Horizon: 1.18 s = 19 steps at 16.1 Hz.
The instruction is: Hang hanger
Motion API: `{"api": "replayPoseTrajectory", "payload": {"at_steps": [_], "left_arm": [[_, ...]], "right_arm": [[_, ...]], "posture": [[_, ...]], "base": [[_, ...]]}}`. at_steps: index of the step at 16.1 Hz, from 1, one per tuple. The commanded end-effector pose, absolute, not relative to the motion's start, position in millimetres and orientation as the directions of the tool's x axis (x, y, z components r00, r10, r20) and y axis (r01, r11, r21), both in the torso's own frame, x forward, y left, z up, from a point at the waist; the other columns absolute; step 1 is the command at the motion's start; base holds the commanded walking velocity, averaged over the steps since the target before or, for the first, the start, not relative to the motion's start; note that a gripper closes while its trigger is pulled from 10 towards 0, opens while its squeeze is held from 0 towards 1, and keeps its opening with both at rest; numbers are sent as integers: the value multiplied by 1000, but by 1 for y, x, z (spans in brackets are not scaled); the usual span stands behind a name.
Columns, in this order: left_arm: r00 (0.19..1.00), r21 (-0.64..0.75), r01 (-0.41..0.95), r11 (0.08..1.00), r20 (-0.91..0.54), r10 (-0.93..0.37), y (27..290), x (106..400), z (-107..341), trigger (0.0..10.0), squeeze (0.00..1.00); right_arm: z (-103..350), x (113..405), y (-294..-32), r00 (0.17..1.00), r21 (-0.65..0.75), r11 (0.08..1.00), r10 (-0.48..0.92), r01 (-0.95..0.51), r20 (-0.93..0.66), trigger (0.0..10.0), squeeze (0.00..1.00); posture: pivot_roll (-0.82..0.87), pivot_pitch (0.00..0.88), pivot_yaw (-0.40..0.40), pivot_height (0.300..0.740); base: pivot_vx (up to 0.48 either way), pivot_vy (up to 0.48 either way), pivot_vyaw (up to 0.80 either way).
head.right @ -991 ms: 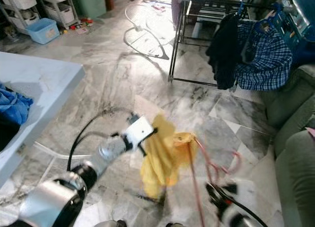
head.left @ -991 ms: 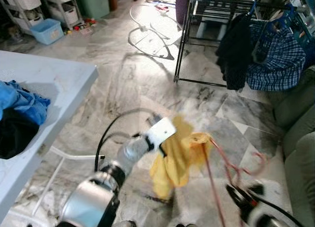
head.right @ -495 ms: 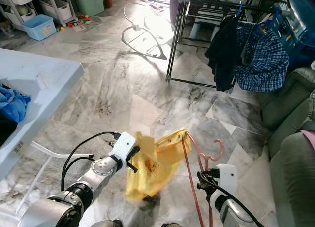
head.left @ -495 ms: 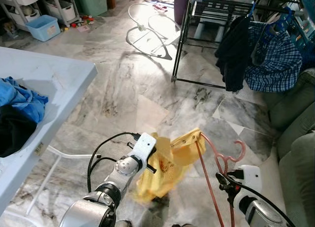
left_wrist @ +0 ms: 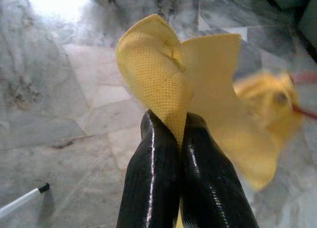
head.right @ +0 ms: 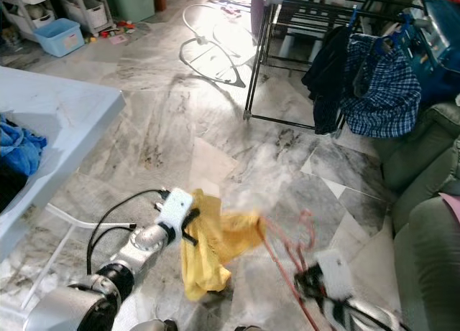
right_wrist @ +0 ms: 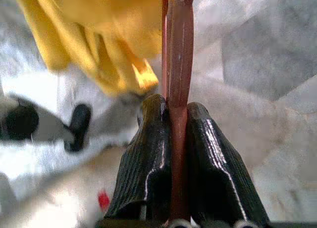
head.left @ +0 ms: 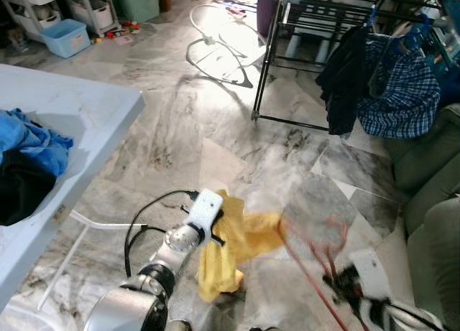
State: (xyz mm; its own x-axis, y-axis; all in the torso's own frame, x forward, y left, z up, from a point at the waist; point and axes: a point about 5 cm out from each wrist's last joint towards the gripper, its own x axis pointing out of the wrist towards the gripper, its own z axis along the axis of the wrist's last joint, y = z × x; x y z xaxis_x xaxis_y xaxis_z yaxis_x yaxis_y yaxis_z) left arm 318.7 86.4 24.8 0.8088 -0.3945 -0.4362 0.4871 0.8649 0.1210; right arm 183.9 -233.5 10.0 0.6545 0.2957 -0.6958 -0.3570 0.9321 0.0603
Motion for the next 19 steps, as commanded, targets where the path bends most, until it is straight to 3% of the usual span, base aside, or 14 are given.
{"api": "replayPoseTrajectory", "payload": {"at_steps": [1,4,5,7,8,9,10,11,12,14,18,19], "left_arm": [[821,119,489,864,-396,-410,81,327,36,10000,0],[820,115,500,859,-384,-426,80,329,40,10000,0],[817,113,503,857,-384,-429,80,329,40,10000,0],[809,109,515,850,-389,-440,79,328,39,10000,0],[804,102,523,846,-390,-449,78,328,39,10000,0],[797,95,535,839,-387,-464,76,327,39,10000,0],[792,90,543,835,-385,-473,75,327,39,10000,0],[787,92,555,827,-382,-485,74,327,40,10000,0],[785,93,561,823,-377,-492,73,328,42,10000,0],[783,90,572,815,-357,-510,70,331,47,10000,0],[795,70,572,817,-293,-532,62,340,63,10000,0],[802,74,572,817,-260,-538,57,344,71,10000,0]], "right_arm": [[10,180,-234,633,43,918,305,-395,-712,10000,0],[0,158,-234,528,41,861,348,-506,-775,10000,0],[2,164,-238,585,28,896,312,-443,-748,10000,0],[8,151,-219,526,144,828,468,-543,-710,10000,0],[15,155,-214,563,169,817,514,-551,-648,10000,0],[24,175,-223,714,210,896,440,-392,-545,10000,0],[32,178,-221,749,331,875,477,-354,-460,10000,0],[43,162,-200,651,451,739,665,-502,-366,10000,0],[46,156,-192,615,468,699,708,-540,-347,10000,0],[39,146,-183,567,450,691,722,-565,-397,10000,0],[24,140,-189,542,381,750,657,-541,-523,10000,0],[14,141,-200,530,243,804,553,-543,-643,10000,0]], "posture": [[-61,95,-62,740],[-61,98,-53,740],[-63,101,-46,740],[-63,106,-42,740],[-62,110,-39,740],[-59,114,-34,740],[-55,117,-27,740],[-48,120,-22,740],[-47,122,-20,740],[-47,127,-10,740],[-48,132,1,740],[-49,134,3,740]], "base": [[0,0,0],[0,0,0],[0,0,0],[0,0,0],[0,0,0],[0,0,0],[0,0,0],[0,0,0],[0,0,0],[0,0,0],[0,0,0],[0,0,0]]}}
